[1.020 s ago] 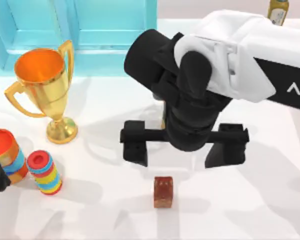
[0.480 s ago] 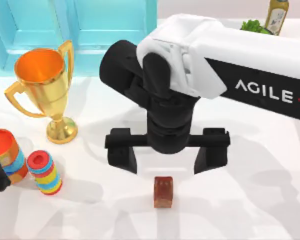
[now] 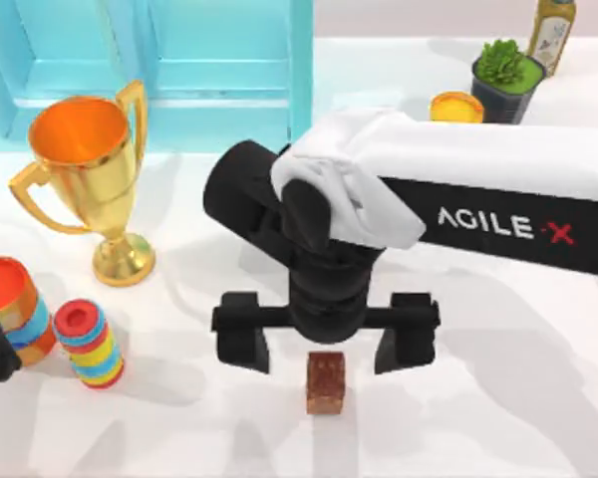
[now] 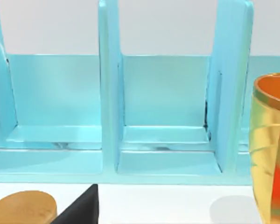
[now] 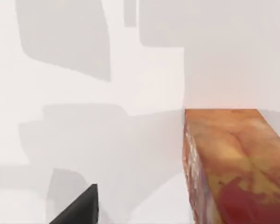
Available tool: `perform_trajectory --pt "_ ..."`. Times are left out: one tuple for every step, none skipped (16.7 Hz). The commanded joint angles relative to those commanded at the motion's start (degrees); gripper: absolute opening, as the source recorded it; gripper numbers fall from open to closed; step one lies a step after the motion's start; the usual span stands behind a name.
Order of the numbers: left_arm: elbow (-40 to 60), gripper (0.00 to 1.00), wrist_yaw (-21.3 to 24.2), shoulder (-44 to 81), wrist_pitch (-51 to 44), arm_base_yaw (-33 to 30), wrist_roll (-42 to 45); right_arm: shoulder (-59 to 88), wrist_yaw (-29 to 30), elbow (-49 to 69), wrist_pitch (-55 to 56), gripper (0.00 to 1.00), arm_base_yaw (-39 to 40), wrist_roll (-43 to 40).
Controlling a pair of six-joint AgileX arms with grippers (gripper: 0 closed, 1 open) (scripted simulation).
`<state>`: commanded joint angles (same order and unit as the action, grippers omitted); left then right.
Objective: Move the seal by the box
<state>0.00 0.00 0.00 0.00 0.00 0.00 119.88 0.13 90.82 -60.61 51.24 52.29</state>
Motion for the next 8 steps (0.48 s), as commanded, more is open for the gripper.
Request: perform_trajectory --pt "0.0 1.00 0.0 0.0 0.0 0.0 0.0 0.7 0.0 -1.9 2.7 1.00 0.0 0.0" --pt "0.0 1.00 0.0 0.0 0.0 0.0 0.0 1.3 0.0 -3.5 5.0 1.00 0.1 0.1" --pt "0.0 1.00 0.0 0.0 0.0 0.0 0.0 1.9 0.0 -4.9 6.7 1.00 0.1 0.2" --pt "0.0 1.00 0.0 0.0 0.0 0.0 0.0 2.2 0.0 -5.8 7.8 1.00 0.2 0.2" --pt "0.0 1.00 0.0 0.0 0.0 0.0 0.0 2.4 0.0 -6.2 8.3 1.00 0.2 0.2" --pt "0.0 1.00 0.0 0.0 0.0 0.0 0.0 2.4 0.0 -6.2 8.3 1.00 0.2 0.2" --pt "0.0 1.00 0.0 0.0 0.0 0.0 0.0 2.4 0.0 -6.2 8.3 1.00 0.2 0.2" --pt "0.0 1.00 0.0 0.0 0.0 0.0 0.0 2.4 0.0 -6.2 8.3 1.00 0.2 0.2"
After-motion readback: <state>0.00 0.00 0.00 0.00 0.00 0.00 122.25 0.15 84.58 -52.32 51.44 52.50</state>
